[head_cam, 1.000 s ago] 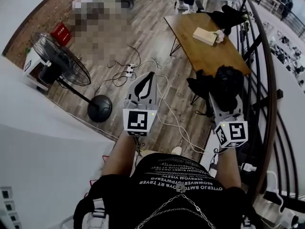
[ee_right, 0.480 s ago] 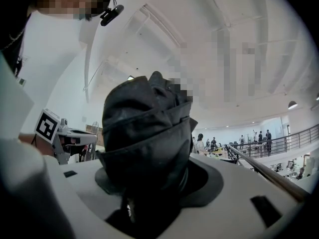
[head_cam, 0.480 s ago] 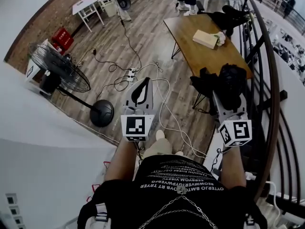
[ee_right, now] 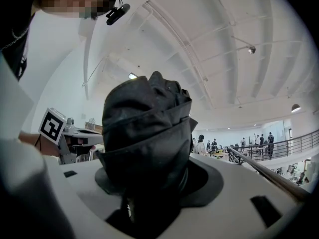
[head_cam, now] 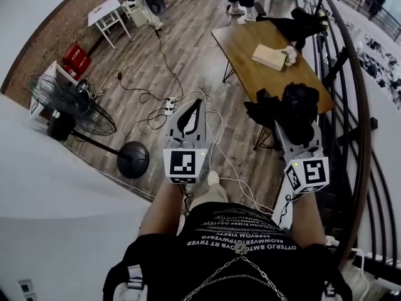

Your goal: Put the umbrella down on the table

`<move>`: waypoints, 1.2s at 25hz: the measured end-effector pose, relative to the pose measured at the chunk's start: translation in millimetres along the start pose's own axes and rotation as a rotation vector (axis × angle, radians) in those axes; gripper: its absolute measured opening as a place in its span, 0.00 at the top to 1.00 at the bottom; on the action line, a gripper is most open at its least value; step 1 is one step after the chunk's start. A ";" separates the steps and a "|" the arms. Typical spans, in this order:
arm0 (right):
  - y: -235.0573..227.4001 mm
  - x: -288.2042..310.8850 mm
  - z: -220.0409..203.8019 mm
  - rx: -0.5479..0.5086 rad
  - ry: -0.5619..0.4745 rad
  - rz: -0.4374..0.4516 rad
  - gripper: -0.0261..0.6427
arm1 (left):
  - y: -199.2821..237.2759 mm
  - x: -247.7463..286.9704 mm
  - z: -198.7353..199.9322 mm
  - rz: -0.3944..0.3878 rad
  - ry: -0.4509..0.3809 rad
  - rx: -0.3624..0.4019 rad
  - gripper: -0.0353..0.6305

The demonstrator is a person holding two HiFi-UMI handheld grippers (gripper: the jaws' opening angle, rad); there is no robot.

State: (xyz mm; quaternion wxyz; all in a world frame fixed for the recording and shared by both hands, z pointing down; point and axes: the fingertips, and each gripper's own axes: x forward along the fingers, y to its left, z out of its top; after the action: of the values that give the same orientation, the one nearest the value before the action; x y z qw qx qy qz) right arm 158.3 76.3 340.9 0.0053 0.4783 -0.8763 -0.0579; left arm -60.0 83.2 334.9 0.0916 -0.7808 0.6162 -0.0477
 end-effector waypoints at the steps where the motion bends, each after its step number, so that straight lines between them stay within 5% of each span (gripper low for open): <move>1: -1.7 7.3 -0.4 -0.002 0.004 -0.003 0.57 | 3.9 7.1 -1.8 -0.005 0.001 -0.004 0.90; 30: -25.8 184.2 -10.5 -0.005 0.056 -0.118 0.57 | 114.5 164.0 -24.0 -0.127 -0.063 -0.070 0.90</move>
State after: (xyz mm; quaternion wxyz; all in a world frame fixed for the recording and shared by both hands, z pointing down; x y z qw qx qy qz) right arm 80.6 -93.1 340.0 0.0273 0.5307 -0.8458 -0.0468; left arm -135.0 -103.6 329.1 0.0804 -0.8220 0.5637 -0.0073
